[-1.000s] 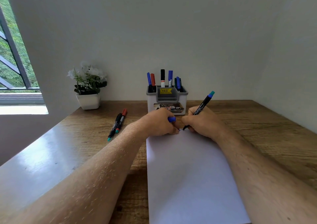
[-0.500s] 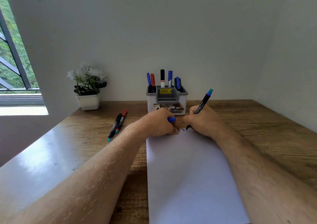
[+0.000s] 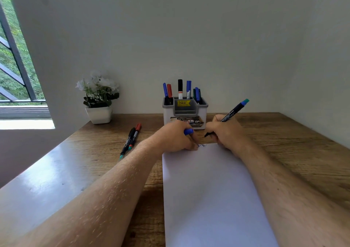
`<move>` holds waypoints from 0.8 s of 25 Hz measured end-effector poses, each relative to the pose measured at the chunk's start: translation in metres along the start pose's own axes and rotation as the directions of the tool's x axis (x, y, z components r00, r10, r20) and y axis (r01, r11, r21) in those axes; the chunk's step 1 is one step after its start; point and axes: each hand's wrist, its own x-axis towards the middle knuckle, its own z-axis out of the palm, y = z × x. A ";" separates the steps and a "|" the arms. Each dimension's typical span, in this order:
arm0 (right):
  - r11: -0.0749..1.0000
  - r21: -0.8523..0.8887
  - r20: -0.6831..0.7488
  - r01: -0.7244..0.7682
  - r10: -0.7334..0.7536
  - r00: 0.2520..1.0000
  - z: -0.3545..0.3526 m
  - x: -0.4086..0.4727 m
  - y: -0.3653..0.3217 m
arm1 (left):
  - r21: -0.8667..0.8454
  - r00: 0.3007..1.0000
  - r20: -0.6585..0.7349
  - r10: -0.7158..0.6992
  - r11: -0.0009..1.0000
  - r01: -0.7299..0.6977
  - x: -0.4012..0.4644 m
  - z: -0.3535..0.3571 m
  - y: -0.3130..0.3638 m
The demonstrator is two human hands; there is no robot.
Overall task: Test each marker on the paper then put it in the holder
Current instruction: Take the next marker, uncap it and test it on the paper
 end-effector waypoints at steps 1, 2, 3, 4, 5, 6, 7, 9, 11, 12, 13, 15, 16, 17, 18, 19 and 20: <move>0.993 0.120 0.010 -0.009 0.008 1.000 0.000 0.001 -0.001 | -0.040 1.000 -0.018 -0.002 0.999 0.001 -0.001 -0.001 -0.001; 0.966 0.258 0.043 -0.026 0.015 0.999 0.000 0.002 -0.002 | -0.079 0.999 -0.039 -0.004 0.997 0.000 -0.002 -0.003 -0.001; 0.924 0.379 0.085 -0.046 0.015 0.996 0.000 0.003 -0.002 | -0.116 0.998 -0.063 -0.005 0.993 -0.003 -0.003 -0.004 -0.001; 0.885 0.461 0.115 -0.059 0.007 0.993 0.001 0.002 -0.003 | -0.145 0.996 -0.088 -0.004 0.989 -0.008 -0.005 -0.005 0.000; 0.858 0.509 0.131 -0.065 -0.003 0.991 0.001 0.002 -0.004 | -0.164 0.994 -0.110 -0.001 0.986 -0.017 -0.005 -0.006 0.001; 0.841 0.537 0.139 -0.067 -0.009 0.990 0.001 0.001 -0.005 | -0.170 0.992 -0.129 0.004 0.985 -0.026 -0.006 -0.007 0.002; 0.832 0.551 0.141 -0.066 -0.015 0.990 0.002 0.001 -0.006 | -0.169 0.990 -0.139 0.011 0.985 -0.035 -0.007 -0.007 0.003; 0.828 0.558 0.144 -0.059 -0.027 0.989 0.002 0.000 -0.007 | -0.152 0.989 -0.145 0.025 0.987 -0.047 -0.007 -0.008 0.006; 0.826 0.560 0.151 -0.060 -0.031 0.988 0.002 -0.001 -0.008 | -0.119 0.988 -0.147 0.046 0.991 -0.064 -0.007 -0.008 0.007; 0.826 0.560 0.158 -0.064 -0.030 0.987 0.002 -0.001 -0.008 | -0.105 0.988 -0.145 0.059 0.992 -0.074 -0.008 -0.008 0.008; 0.828 0.556 0.166 -0.070 -0.029 0.986 0.003 -0.001 -0.009 | -0.096 0.988 -0.140 0.070 0.992 -0.084 -0.008 -0.007 0.009; 0.835 0.544 0.182 -0.082 -0.023 0.983 0.005 -0.001 -0.009 | -0.090 0.986 -0.137 0.091 0.991 -0.104 -0.008 -0.006 0.009; 0.838 0.539 0.185 -0.085 -0.019 0.983 0.006 -0.002 -0.009 | -0.091 0.984 -0.144 0.105 0.989 -0.119 -0.008 -0.006 0.009; 0.839 0.537 0.181 -0.086 -0.015 0.983 0.006 -0.001 -0.009 | -0.103 0.981 -0.154 0.116 0.986 -0.132 -0.008 -0.005 0.009; 0.837 0.541 0.174 -0.087 -0.010 0.985 0.006 -0.001 -0.009 | -0.135 0.980 -0.165 0.114 0.981 -0.137 -0.009 -0.005 0.009; 0.830 0.549 0.167 -0.092 -0.001 0.986 0.006 0.000 -0.009 | -0.189 0.979 -0.174 0.105 0.972 -0.137 -0.010 -0.005 0.009; 0.819 0.565 0.164 -0.100 0.007 0.986 0.006 0.000 -0.009 | -0.248 0.979 -0.180 0.093 0.959 -0.136 -0.011 -0.006 0.009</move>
